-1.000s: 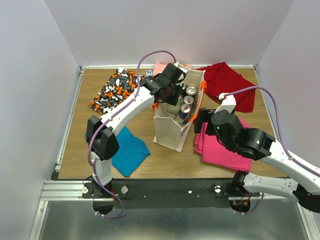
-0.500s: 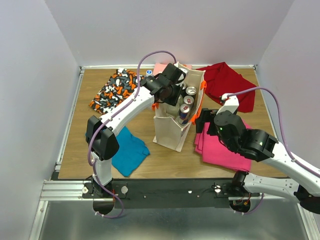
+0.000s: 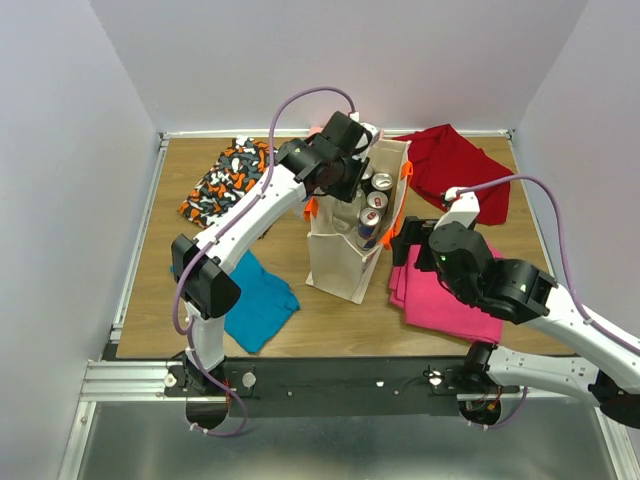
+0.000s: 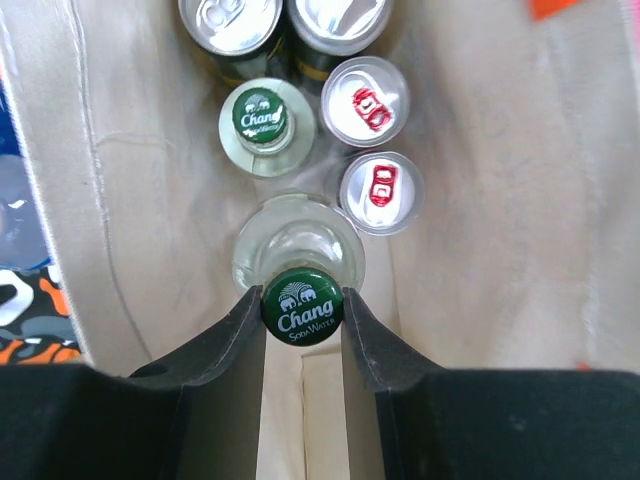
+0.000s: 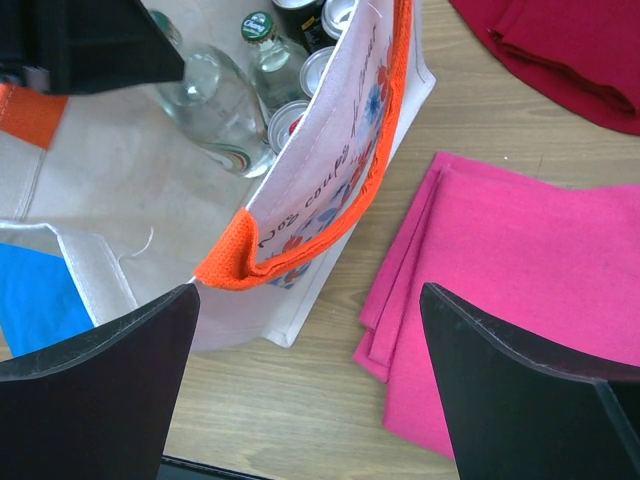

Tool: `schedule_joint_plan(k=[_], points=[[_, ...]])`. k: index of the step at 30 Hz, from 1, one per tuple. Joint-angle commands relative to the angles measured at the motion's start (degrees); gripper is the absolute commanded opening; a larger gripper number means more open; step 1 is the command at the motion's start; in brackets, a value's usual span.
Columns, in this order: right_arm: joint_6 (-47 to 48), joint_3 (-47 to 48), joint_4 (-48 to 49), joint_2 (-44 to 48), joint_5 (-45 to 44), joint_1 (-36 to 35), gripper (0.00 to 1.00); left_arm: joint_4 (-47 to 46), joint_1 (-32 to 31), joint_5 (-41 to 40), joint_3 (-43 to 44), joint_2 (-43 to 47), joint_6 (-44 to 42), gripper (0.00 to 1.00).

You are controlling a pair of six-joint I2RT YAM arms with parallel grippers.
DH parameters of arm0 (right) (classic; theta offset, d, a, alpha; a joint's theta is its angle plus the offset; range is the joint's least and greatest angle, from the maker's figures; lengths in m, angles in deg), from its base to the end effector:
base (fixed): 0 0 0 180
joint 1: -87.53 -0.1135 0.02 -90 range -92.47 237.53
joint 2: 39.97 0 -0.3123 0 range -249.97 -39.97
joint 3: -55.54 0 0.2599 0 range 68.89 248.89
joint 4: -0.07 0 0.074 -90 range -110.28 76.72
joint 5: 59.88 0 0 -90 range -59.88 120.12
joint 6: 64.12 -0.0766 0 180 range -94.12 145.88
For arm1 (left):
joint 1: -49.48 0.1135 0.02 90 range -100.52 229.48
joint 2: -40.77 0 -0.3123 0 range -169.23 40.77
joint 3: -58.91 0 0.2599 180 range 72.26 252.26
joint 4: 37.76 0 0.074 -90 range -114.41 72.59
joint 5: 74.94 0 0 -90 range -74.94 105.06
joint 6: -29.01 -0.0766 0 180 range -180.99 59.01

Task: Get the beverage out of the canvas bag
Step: Take out the drink from the canvas bag.

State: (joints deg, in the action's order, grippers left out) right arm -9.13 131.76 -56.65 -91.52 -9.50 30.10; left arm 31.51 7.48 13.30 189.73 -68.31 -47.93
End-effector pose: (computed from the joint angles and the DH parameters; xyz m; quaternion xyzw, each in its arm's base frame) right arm 0.1352 0.1209 0.3960 0.0010 0.8393 0.1239 0.5294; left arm 0.3473 -0.3095 0.3938 0.2275 0.9038 -0.1547 0.3278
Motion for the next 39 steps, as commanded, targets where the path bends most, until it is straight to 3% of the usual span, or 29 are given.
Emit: schedule_joint_plan(k=[1,17,39], points=[[-1.29,-1.17,-1.89,1.36,-2.04,-0.31,1.00,3.05,-0.10,5.62,8.47,0.97,-3.74,0.00],[-2.26,-2.84,-2.24,3.74,-2.31,-0.23,1.00,6.83,0.07,10.72,10.05,3.35,-6.82,0.00],[-4.55,-5.13,-4.43,9.10,-3.89,-0.23,1.00,9.82,5.35,28.21,8.91,5.28,-18.68,0.00]])
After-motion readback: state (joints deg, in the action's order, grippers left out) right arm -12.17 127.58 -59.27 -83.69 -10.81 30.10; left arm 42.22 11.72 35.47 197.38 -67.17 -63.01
